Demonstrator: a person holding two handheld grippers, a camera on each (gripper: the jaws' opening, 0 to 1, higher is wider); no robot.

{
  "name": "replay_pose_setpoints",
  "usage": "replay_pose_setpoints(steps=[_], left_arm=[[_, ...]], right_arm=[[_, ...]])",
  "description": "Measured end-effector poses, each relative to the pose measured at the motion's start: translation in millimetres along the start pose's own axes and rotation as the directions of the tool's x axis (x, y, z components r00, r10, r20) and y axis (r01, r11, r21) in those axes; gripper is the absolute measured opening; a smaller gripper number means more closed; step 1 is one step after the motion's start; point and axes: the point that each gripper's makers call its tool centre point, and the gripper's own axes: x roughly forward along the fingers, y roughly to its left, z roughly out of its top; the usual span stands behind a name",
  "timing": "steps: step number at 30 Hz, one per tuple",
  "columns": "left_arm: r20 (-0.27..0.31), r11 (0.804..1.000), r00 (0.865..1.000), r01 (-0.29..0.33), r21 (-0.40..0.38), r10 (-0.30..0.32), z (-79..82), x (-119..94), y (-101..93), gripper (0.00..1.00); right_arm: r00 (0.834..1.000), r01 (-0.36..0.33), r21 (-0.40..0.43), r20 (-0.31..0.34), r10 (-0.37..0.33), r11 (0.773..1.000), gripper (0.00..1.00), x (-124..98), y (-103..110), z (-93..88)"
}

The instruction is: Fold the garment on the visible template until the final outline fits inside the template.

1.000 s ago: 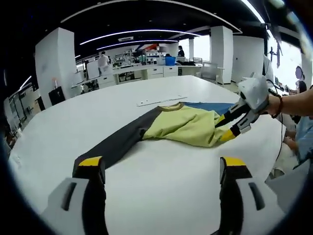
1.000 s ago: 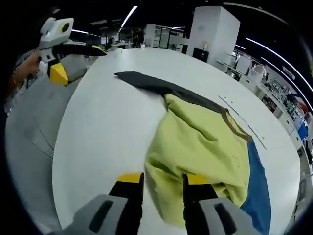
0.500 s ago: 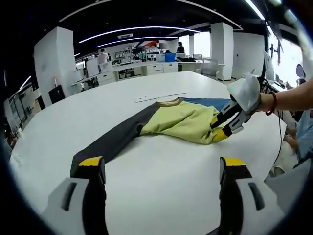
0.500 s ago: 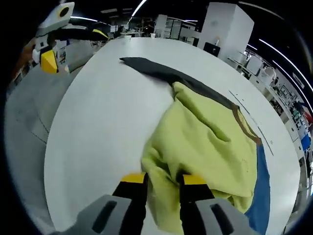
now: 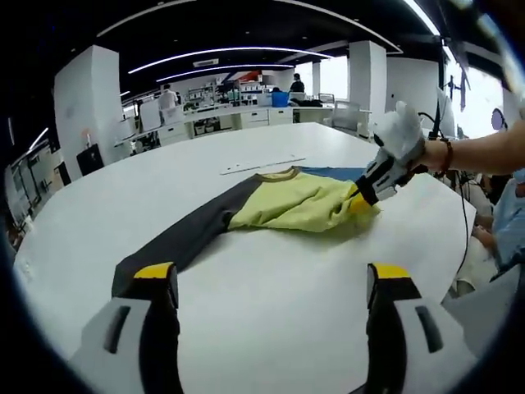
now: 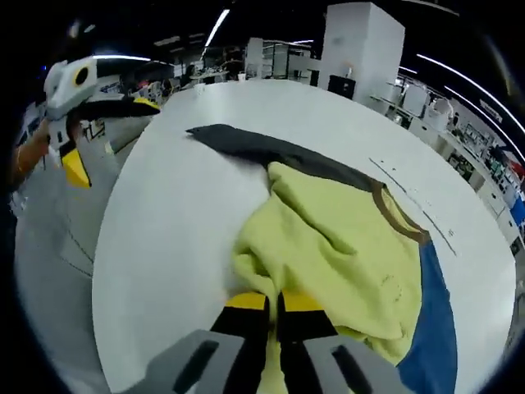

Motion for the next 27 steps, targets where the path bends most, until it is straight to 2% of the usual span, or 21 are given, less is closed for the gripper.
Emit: replay_pose_setpoints(steps=[3, 11, 21, 27], left_arm=[[-0.006, 1.0, 1.0, 0.001, -0.001, -0.001, -2.0, 3.3, 0.0, 0.92], [-0.007, 1.0, 1.0, -0.001, -0.01, 0.001, -3.2, 7.4, -0.1, 0.92], [-0.016, 1.0, 1.0, -0.009, -0.029, 0.008, -6.0, 17.3, 3.3, 0.9], [-0.015, 0.999, 1.0, -0.003, -0.042, 0.003, -6.1, 27.3, 2.5, 0.85]], right_arm=[[0.999, 0.011, 0.07, 0.046, -0.015, 0.997, 0.0, -4.8, -13.3, 15.9], [0.994, 0.061, 0.161, 0.085, -0.075, 0.985, 0.0, -3.8, -51.7, 38.8], [0.991, 0.108, 0.233, 0.05, -0.123, 0.966, 0.0, 17.5, -84.9, 40.1], [0.991, 0.129, 0.263, 0.01, -0.136, 0.956, 0.0, 32.3, -100.3, 31.5]])
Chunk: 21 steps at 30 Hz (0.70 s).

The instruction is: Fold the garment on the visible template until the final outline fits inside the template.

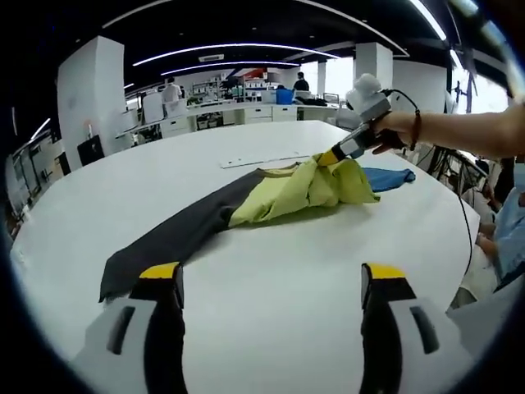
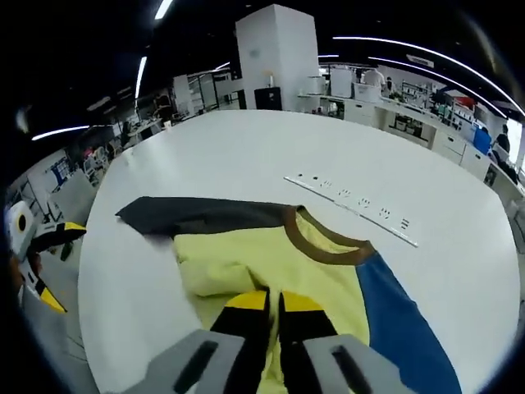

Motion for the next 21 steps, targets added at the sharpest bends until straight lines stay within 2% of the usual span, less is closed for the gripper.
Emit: replay_pose_setpoints(steps=[7, 13, 18, 21], left_arm=[[-0.004, 1.0, 1.0, 0.02, -0.007, -0.02, 1.1, 12.6, -5.2, 0.81], [-0.001, 0.999, 0.999, 0.041, -0.009, -0.041, 3.2, 23.0, -11.5, 0.76], [0.007, 0.998, 0.998, 0.06, -0.01, -0.06, 5.0, 29.4, -16.1, 0.72], [0.011, 0.997, 0.997, 0.076, -0.01, -0.076, 5.1, 33.7, -19.0, 0.68]], right_arm=[[0.999, 0.018, 0.014, -0.047, -0.017, 1.0, 0.0, 19.2, -10.3, -10.4], [0.994, 0.035, 0.037, -0.107, -0.031, 0.999, 0.0, 33.5, -16.3, -26.2], [0.988, 0.038, 0.05, -0.152, -0.03, 0.998, 0.0, 39.8, -16.6, -38.9], [0.989, 0.036, 0.044, -0.148, -0.029, 0.998, 0.0, 38.8, -16.0, -37.8]])
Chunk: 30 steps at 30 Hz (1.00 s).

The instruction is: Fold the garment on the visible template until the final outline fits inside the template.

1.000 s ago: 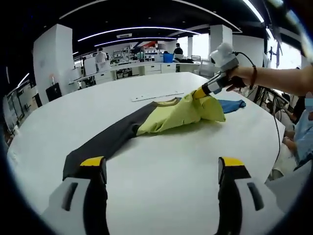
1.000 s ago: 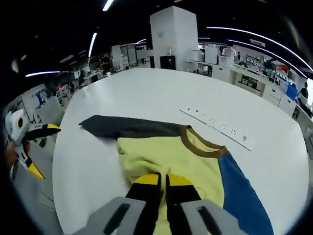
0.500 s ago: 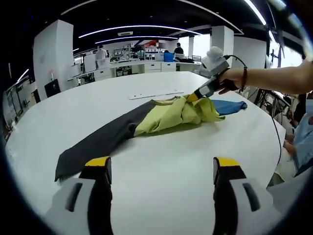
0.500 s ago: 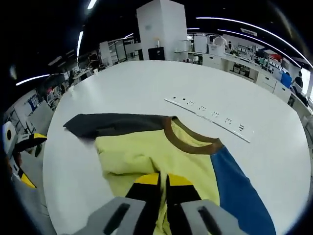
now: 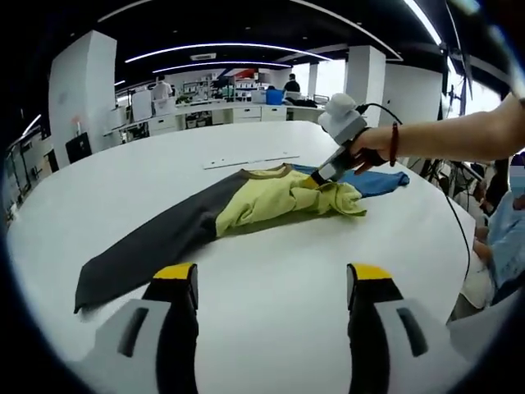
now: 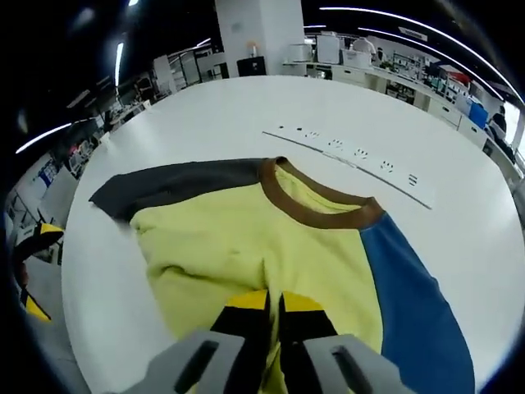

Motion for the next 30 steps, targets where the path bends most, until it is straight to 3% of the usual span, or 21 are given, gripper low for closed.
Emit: replay_pose_setpoints(steps=[3, 7, 12, 18, 24, 30], left_arm=[[0.002, 1.0, 1.0, 0.021, -0.006, -0.021, -0.2, 5.1, -4.9, 0.64], [0.008, 0.999, 0.999, 0.049, -0.004, -0.048, 1.9, 10.4, -11.6, 0.62], [0.046, 0.996, 0.995, 0.086, -0.012, -0.086, 11.7, 18.1, -18.7, 0.59], [0.059, 0.992, 0.991, 0.122, 0.026, -0.123, 22.7, 31.6, -31.2, 0.55], [0.066, 0.982, 0.983, 0.167, 0.092, -0.173, 40.3, 49.6, -43.3, 0.5], [0.05, 0.973, 0.978, 0.193, 0.124, -0.2, 45.4, 70.6, -51.6, 0.44]], right_arm=[[1.0, 0.002, -0.008, 0.002, -0.002, 1.0, 0.0, -1.0, 0.1, 0.0], [0.998, -0.006, 0.073, 0.064, 0.002, 0.997, 0.08, -8.5, -1.6, 5.0], [0.991, -0.001, 0.115, 0.13, -0.014, 0.993, 0.32, -37.2, -3.4, 11.8], [0.985, 0.012, 0.094, 0.17, -0.028, 0.996, 0.36, -77.3, -1.3, 6.0], [0.987, 0.0, 0.09, 0.163, -0.015, 0.996, 0.37, -102.8, 6.7, -19.6], [0.992, 0.013, 0.118, 0.123, -0.028, 0.993, 0.36, -114.3, 9.8, -49.9]])
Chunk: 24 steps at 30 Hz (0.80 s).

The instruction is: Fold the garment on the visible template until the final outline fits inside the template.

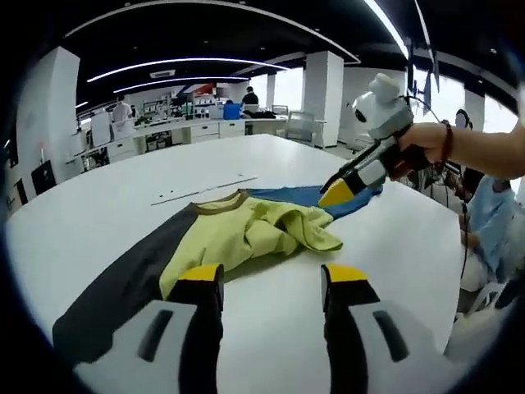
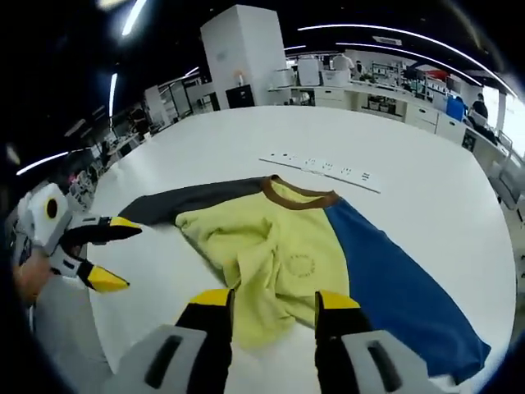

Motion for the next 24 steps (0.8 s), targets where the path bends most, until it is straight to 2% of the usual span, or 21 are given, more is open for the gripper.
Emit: replay_pose_setpoints(steps=[4, 7, 11, 15, 21, 24], left_arm=[[-0.01, 1.0, 1.0, 0.021, 0.021, -0.021, -3.1, 17.0, -9.7, 0.38], [-0.049, 0.998, 0.998, 0.048, 0.043, -0.046, -14.4, 31.8, -17.5, 0.37], [-0.065, 0.997, 0.996, 0.061, 0.037, -0.059, -21.2, 47.5, -21.8, 0.37], [-0.071, 0.997, 0.995, 0.068, 0.036, -0.065, -21.4, 62.7, -26.6, 0.34], [-0.066, 0.996, 0.995, 0.072, 0.057, -0.068, -19.7, 84.6, -28.9, 0.32], [-0.062, 0.996, 0.995, 0.078, 0.044, -0.075, -22.9, 92.3, -30.2, 0.28]], right_arm=[[1.0, 0.014, 0.018, -0.01, -0.014, 1.0, 0.34, -4.4, -1.0, -13.4], [0.999, 0.025, 0.033, -0.022, -0.024, 0.999, 0.32, -4.9, -0.9, -24.9], [0.999, 0.033, 0.052, -0.027, -0.031, 0.998, 0.3, -4.0, 2.4, -36.7], [0.997, 0.061, 0.007, -0.045, -0.061, 0.998, 0.27, 1.5, 0.9, -46.5], [0.996, 0.083, 0.003, -0.041, -0.082, 0.997, 0.25, 6.6, 1.3, -51.8], [0.998, 0.057, 0.056, -0.029, -0.055, 0.997, 0.2, 10.3, 9.3, -53.7]])
